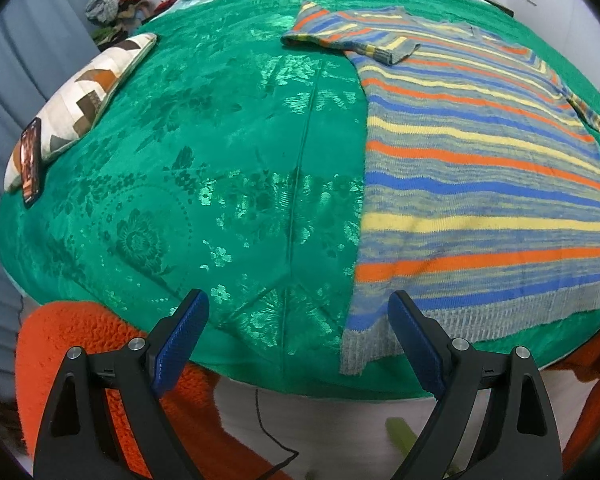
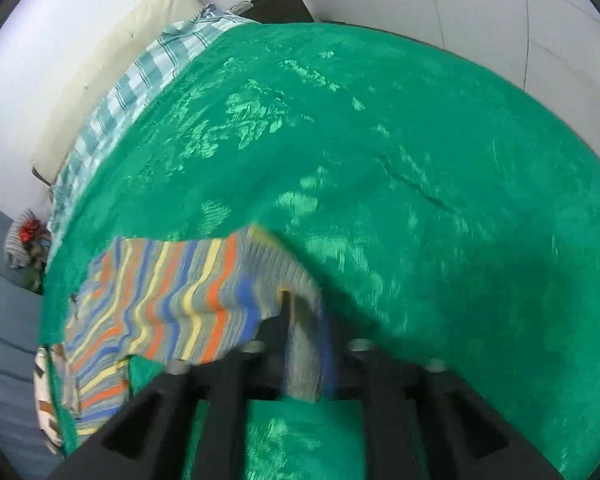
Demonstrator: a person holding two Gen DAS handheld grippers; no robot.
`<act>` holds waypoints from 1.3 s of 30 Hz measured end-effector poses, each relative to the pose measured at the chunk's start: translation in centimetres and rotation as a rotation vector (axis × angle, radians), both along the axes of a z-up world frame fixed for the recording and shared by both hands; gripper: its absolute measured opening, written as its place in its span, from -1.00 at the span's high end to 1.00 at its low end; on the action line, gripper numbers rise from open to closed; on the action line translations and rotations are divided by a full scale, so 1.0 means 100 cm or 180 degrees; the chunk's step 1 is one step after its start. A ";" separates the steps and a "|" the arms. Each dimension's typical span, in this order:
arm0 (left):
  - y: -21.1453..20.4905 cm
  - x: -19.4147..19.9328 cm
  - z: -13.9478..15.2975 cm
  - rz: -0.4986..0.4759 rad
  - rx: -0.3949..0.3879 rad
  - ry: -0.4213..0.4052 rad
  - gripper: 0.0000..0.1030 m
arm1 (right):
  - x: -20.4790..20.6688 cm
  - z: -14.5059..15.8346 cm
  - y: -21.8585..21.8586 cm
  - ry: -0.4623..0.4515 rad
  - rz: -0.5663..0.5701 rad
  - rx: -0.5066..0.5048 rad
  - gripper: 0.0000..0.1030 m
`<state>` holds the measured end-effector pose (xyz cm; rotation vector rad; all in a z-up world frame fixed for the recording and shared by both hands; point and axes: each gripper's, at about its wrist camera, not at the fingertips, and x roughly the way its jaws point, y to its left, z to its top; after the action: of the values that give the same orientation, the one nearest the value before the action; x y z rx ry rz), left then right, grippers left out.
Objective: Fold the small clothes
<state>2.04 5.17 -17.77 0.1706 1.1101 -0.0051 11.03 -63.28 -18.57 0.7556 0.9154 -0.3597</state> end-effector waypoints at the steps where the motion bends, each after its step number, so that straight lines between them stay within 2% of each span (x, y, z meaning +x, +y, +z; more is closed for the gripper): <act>1: 0.000 0.000 0.000 0.0004 -0.0005 -0.0002 -0.79 | -0.007 -0.003 0.001 -0.0048 -0.0034 0.0122 0.11; 5: 0.001 0.000 -0.001 0.0012 -0.0010 0.0016 -0.79 | -0.017 -0.017 0.013 -0.0120 0.0060 0.0296 0.12; 6: 0.000 0.001 -0.003 0.0010 -0.0007 0.0031 -0.79 | -0.014 -0.020 0.016 -0.0128 0.0107 0.0310 0.32; 7: 0.000 0.001 -0.004 0.0007 0.0000 0.0047 -0.79 | -0.011 -0.022 0.019 -0.0129 0.0166 0.0305 0.91; 9: -0.001 0.002 -0.005 0.0005 0.0018 0.0060 -0.79 | -0.007 -0.023 0.024 0.0036 0.0241 0.0126 0.90; 12: 0.001 0.001 -0.002 0.0026 0.0008 0.0036 -0.79 | -0.013 -0.018 0.023 0.0296 0.0110 -0.0249 0.91; 15: 0.004 0.002 -0.003 0.0074 -0.0027 0.0060 -0.79 | -0.007 -0.019 0.026 0.0408 0.0111 -0.0332 0.91; 18: 0.004 0.005 -0.007 0.0080 -0.0021 0.0107 -0.79 | 0.003 -0.014 0.036 0.0501 0.0205 -0.0546 0.88; 20: 0.003 0.004 -0.007 0.0055 -0.0004 0.0103 -0.79 | 0.008 -0.014 0.039 0.0457 0.0227 -0.0588 0.73; 21: 0.001 0.003 -0.006 0.0036 0.0004 0.0090 -0.79 | 0.006 -0.014 0.040 0.0380 0.0246 -0.0545 0.53; 22: 0.001 0.003 -0.006 0.0021 0.0008 0.0081 -0.79 | 0.004 -0.012 0.042 0.0325 0.0252 -0.0512 0.22; 23: 0.000 0.001 -0.005 0.0003 0.0011 0.0070 -0.79 | -0.003 -0.010 0.043 0.0292 0.0240 -0.0526 0.03; 24: 0.000 0.000 -0.005 -0.0016 0.0016 0.0062 -0.79 | -0.010 -0.006 0.044 0.0274 0.0201 -0.0597 -0.37; 25: -0.001 0.000 -0.005 -0.0035 0.0019 0.0058 -0.79 | -0.017 0.002 0.048 0.0271 0.0132 -0.0736 -0.57; 28: -0.003 -0.002 -0.004 -0.0100 0.0008 0.0035 -0.79 | -0.040 0.026 0.067 0.0185 0.0030 -0.1075 -0.58; 32: -0.005 -0.002 -0.001 -0.0168 -0.0009 -0.0010 -0.79 | -0.070 0.053 0.105 0.0015 0.0090 -0.1300 -0.67; 34: -0.004 -0.002 -0.001 -0.0189 -0.0031 -0.0015 -0.79 | -0.085 0.063 0.123 -0.0117 0.0166 -0.1284 -0.87; 36: -0.001 -0.001 0.000 -0.0203 -0.0080 0.0002 -0.80 | -0.094 0.070 0.140 -0.0273 0.0289 -0.1173 -0.98; 39: 0.005 -0.001 0.004 -0.0190 -0.0214 -0.0012 -0.80 | -0.111 0.083 0.175 -0.0536 0.0499 -0.1167 -0.99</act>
<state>1.97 5.70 -17.41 0.1434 1.0992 -0.0950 -0.08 -45.74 -10.24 0.3684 0.7176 -0.3090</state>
